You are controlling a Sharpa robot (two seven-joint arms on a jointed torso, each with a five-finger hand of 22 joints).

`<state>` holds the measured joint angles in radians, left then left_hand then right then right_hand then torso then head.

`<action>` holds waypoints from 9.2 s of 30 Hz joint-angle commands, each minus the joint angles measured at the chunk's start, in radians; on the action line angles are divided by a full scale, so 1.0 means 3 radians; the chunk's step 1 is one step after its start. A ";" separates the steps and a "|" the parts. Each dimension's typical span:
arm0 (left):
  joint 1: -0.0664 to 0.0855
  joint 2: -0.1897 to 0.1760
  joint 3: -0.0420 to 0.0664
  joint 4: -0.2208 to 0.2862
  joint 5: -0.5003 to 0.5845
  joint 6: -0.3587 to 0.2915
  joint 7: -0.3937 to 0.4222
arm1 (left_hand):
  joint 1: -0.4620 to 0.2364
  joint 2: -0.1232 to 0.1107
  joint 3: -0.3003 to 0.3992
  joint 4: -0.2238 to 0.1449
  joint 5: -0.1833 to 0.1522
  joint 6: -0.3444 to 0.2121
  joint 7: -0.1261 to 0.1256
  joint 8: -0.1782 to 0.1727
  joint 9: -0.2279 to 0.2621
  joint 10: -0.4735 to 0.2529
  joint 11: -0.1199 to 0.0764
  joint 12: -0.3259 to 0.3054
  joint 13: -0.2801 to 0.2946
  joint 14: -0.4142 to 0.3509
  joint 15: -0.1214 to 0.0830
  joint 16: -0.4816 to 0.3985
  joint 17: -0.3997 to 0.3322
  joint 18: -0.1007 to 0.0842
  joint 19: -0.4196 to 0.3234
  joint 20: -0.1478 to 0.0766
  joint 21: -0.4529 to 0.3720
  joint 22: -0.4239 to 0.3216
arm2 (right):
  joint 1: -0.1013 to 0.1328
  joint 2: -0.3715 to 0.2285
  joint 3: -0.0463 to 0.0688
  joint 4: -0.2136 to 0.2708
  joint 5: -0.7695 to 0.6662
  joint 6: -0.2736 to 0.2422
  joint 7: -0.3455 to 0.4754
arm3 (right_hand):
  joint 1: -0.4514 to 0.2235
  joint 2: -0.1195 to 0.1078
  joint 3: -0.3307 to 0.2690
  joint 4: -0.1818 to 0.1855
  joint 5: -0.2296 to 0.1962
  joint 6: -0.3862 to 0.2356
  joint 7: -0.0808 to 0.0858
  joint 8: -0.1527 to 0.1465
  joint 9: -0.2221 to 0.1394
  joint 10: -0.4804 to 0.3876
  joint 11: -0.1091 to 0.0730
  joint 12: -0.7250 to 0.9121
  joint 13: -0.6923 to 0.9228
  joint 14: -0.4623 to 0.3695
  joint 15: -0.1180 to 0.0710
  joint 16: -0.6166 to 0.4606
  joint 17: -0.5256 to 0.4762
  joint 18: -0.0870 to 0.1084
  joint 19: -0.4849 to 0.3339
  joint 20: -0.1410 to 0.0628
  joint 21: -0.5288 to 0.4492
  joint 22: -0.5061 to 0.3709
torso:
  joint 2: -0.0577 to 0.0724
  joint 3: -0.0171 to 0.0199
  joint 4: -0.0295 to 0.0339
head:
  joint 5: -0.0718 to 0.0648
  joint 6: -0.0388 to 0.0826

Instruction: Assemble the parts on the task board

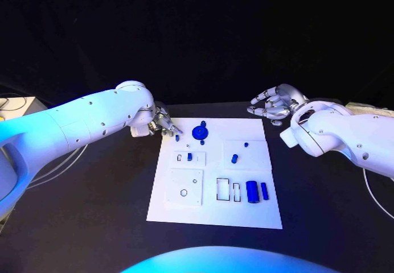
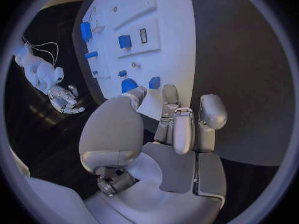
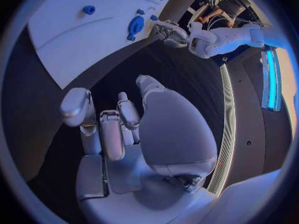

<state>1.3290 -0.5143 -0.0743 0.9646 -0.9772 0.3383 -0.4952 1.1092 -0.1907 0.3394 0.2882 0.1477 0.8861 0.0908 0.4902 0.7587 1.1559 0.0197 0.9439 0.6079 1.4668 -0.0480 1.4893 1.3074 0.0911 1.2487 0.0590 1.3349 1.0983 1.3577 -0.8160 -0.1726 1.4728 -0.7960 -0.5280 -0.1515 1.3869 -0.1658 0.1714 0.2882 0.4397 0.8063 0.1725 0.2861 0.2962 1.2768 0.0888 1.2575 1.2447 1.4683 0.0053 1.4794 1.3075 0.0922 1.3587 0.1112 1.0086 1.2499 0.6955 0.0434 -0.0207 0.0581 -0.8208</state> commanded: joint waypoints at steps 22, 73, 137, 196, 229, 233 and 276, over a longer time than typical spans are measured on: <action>-0.0024 0.0031 -0.0014 0.0002 0.0088 0.0085 0.0039 | 0.0127 0.0113 0.0049 -0.0013 0.0003 -0.0010 0.0008 0.0023 -0.0018 -0.0009 -0.0005 0.0022 0.0004 0.0171 0.0025 0.0027 0.0337 0.0046 0.0003 0.0031 -0.0005 0.0020 | -0.0001 0.0022 0.0001 -0.0012 -0.0025 0.0014 0.0026 | -0.0044 0.0003 0.0026 0.0001 0.0020 -0.0036 -0.0001 0.0019 -0.0005 -0.0023 -0.0012 -0.0024 -0.0010 0.0174 0.0009 -0.0021 0.0286 0.0059 -0.0026 -0.0004 -0.0016 -0.0006 | 0.0001 0.0001 -0.0001 | -0.0010 -0.0022; -0.0035 -0.0685 -0.0020 0.1218 0.0369 -0.0775 0.0024 | -0.0279 -0.0013 0.2213 -0.1154 0.0558 0.0041 -0.0147 0.0732 0.0357 0.0395 -0.0165 0.0294 0.0249 0.0256 -0.0122 0.0127 0.0540 -0.0020 0.0246 -0.0098 0.0216 0.0388 | -0.0016 -0.0006 -0.0001 -0.0034 -0.0018 0.0048 -0.0001 | -0.0046 0.0006 0.0039 0.0002 0.0026 -0.0035 -0.0002 0.0024 -0.0004 -0.0015 -0.0013 -0.0021 -0.0011 0.0173 0.0007 -0.0026 0.0283 0.0059 -0.0023 -0.0005 -0.0020 -0.0008 | -0.0029 0.0002 0.0029 | 0.0001 -0.0050; -0.0261 -0.0743 -0.0223 0.1662 -0.0433 -0.0977 -0.0080 | -0.0334 -0.0036 0.2239 -0.1174 0.0595 0.0072 -0.0174 0.0779 0.0357 0.0537 -0.0189 0.0504 0.0546 0.0250 -0.0146 0.0109 0.0497 -0.0042 0.0323 -0.0123 0.0270 0.0485 | -0.0058 -0.0014 -0.0002 -0.0040 -0.0026 0.0094 -0.0039 | -0.0042 -0.0006 0.0052 -0.0004 0.0036 -0.0039 -0.0003 0.0028 -0.0006 -0.0013 -0.0015 -0.0022 -0.0018 0.0174 0.0005 -0.0029 0.0282 0.0058 -0.0019 -0.0007 -0.0026 -0.0010 | -0.0028 0.0000 0.0034 | 0.0027 -0.0139; -0.0300 -0.0666 -0.0248 0.1639 -0.0468 -0.0841 -0.0069 | -0.0436 -0.0037 0.2176 -0.1112 0.0530 0.0095 -0.0209 0.0856 0.0369 0.0596 -0.0213 0.0625 0.0679 0.0267 -0.0161 0.0137 0.0560 -0.0050 0.0339 -0.0130 0.0280 0.0514 | -0.0061 -0.0024 -0.0002 -0.0040 -0.0028 0.0075 -0.0036 | -0.0046 -0.0011 0.0067 0.0000 0.0035 -0.0041 -0.0004 0.0035 -0.0007 -0.0010 -0.0016 -0.0023 -0.0025 0.0176 0.0004 -0.0033 0.0281 0.0057 -0.0014 -0.0009 -0.0031 -0.0012 | -0.0029 0.0002 0.0033 | 0.0018 -0.0173; -0.0301 -0.0678 -0.0248 0.1627 -0.0460 -0.0887 -0.0065 | -0.0711 -0.0166 0.1639 -0.0811 0.0518 0.0128 -0.0260 0.0885 0.0271 0.0557 -0.0248 0.0644 0.0682 0.0263 -0.0192 0.0131 0.0543 -0.0051 0.0342 -0.0155 0.0254 0.0505 | -0.0062 -0.0023 -0.0002 -0.0045 -0.0028 0.0066 -0.0027 | -0.0066 -0.0009 0.0069 0.0007 0.0032 -0.0042 -0.0003 0.0038 -0.0007 -0.0012 -0.0015 -0.0027 -0.0033 0.0175 0.0004 -0.0037 0.0277 0.0059 -0.0015 -0.0009 -0.0044 -0.0018 | -0.0030 0.0003 0.0030 | 0.0015 -0.0173; -0.0301 -0.0678 -0.0248 0.1626 -0.0459 -0.0897 -0.0065 | -0.0724 -0.0165 0.1497 -0.0742 0.0520 0.0135 -0.0258 0.0888 0.0248 0.0549 -0.0245 0.0646 0.0680 0.0262 -0.0190 0.0130 0.0540 -0.0051 0.0345 -0.0155 0.0251 0.0506 | -0.0062 -0.0024 -0.0002 -0.0045 -0.0027 0.0062 -0.0025 | -0.0066 -0.0009 0.0069 0.0007 0.0032 -0.0042 -0.0003 0.0038 -0.0007 -0.0012 -0.0015 -0.0027 -0.0033 0.0175 0.0004 -0.0037 0.0277 0.0059 -0.0015 -0.0009 -0.0044 -0.0018 | -0.0030 0.0002 0.0032 | 0.0012 -0.0173; -0.0300 -0.0903 -0.0165 0.1818 -0.0421 -0.0873 -0.0050 | -0.0595 -0.0217 0.0493 -0.0288 0.0513 0.0124 -0.0234 0.0924 0.0150 0.0505 -0.0222 0.0638 0.0640 0.0254 -0.0172 0.0119 0.0513 -0.0043 0.0326 -0.0142 0.0213 0.0470 | -0.0098 -0.0030 -0.0002 -0.0051 -0.0017 0.0071 -0.0023 | -0.0101 -0.0002 0.0075 0.0010 0.0035 -0.0047 -0.0003 0.0043 -0.0008 -0.0004 -0.0015 -0.0020 -0.0031 0.0176 0.0004 -0.0040 0.0275 0.0059 -0.0013 -0.0009 -0.0054 -0.0023 | -0.0035 0.0003 0.0034 | -0.0007 -0.0170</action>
<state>1.2388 -0.7832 -0.1251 1.5037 -1.1173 0.0601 -0.5165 0.9223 -0.2568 0.4921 0.2017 0.3061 0.9253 0.0155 0.7643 0.8045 1.3126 -0.0476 1.1336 0.8006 1.4649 -0.0998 1.5238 1.3074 0.0911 1.3488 0.0163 1.4034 1.2396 1.3293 -0.8252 -0.1733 1.4573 -0.7966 -0.5144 -0.1667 1.3631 -0.1658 0.1906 0.2910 0.4473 0.7997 0.1719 0.2939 0.2954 1.2735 0.0853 1.2537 1.2344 1.4683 0.0053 1.4715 1.3077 0.0922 1.3588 0.1112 0.9961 1.2431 0.6847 0.0438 -0.0106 0.0554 -0.8725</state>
